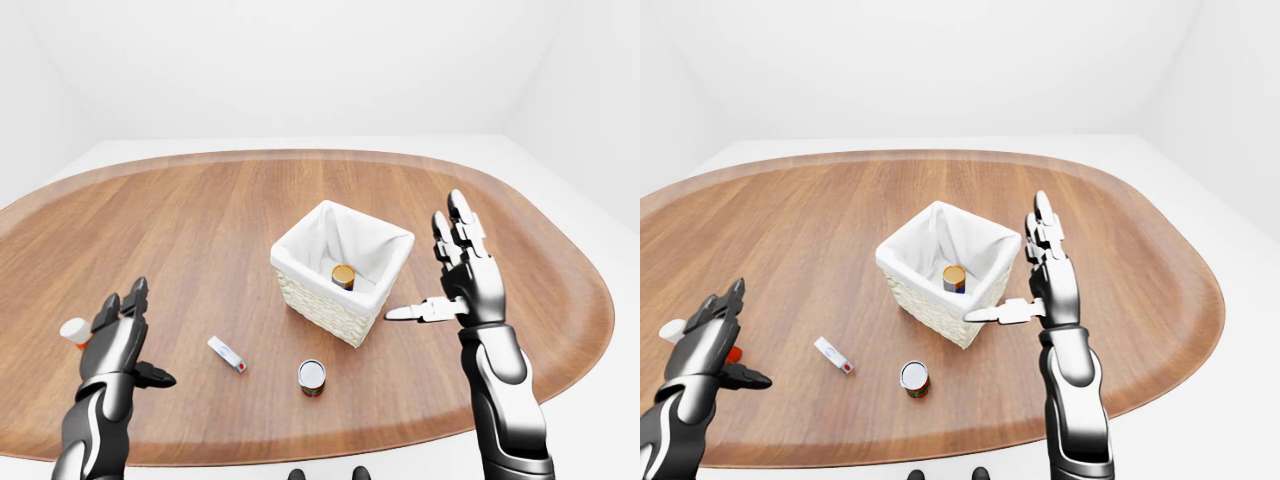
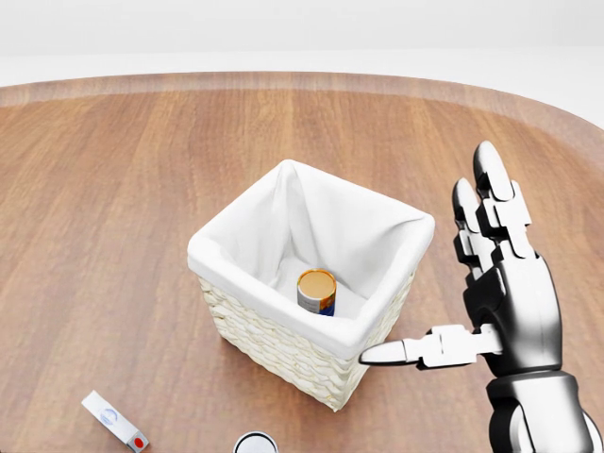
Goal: Pick up the alphabet soup and the cream cheese box, and put them in the basket.
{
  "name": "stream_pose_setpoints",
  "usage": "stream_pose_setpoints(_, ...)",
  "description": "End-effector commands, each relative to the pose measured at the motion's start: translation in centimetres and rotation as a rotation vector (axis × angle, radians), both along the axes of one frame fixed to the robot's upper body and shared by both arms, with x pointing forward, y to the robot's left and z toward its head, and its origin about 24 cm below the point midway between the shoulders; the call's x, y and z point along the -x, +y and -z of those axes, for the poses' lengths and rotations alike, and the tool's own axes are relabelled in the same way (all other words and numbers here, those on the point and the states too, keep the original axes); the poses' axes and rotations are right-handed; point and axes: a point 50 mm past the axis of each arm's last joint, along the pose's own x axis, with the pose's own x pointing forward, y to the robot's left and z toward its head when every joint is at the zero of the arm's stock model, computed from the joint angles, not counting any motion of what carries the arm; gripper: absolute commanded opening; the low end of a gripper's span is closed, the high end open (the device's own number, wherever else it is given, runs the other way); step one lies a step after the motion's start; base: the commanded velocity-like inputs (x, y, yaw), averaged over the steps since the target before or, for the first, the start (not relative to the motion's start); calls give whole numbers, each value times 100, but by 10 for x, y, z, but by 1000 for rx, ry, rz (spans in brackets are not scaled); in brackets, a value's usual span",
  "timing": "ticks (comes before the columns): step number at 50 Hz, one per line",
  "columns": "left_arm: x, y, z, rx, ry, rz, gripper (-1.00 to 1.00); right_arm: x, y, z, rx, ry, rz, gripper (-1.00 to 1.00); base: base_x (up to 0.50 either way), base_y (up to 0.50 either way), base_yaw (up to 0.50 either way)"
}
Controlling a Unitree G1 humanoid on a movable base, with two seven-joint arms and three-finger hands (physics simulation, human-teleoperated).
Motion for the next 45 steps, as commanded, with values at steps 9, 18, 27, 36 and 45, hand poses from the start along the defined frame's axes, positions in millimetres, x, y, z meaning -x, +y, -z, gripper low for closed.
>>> stream_pose_setpoints(9, -12, -6, -9, -292, -80, 22, 100, 0, -4, 0, -24, 1, 12, 100, 0, 0, 0)
stream_pose_setpoints(18, -21, -21, -10, -438, -149, 82, 100, 1, -6, -3, -33, -13, 16, 100, 0, 0, 0)
stream_pose_setpoints(27, -32, -33, 4, -484, -152, 139, 100, 1, -10, -9, -51, -41, 26, 100, 0, 0, 0)
stream_pose_setpoints(36, -42, -43, 11, -547, -172, 199, 100, 1, -23, -20, -102, -95, 63, 100, 0, 0, 0)
stream_pose_setpoints(45, -50, -55, 28, -561, -126, 262, 100, 5, -36, -33, -166, -157, 93, 100, 0, 0, 0)
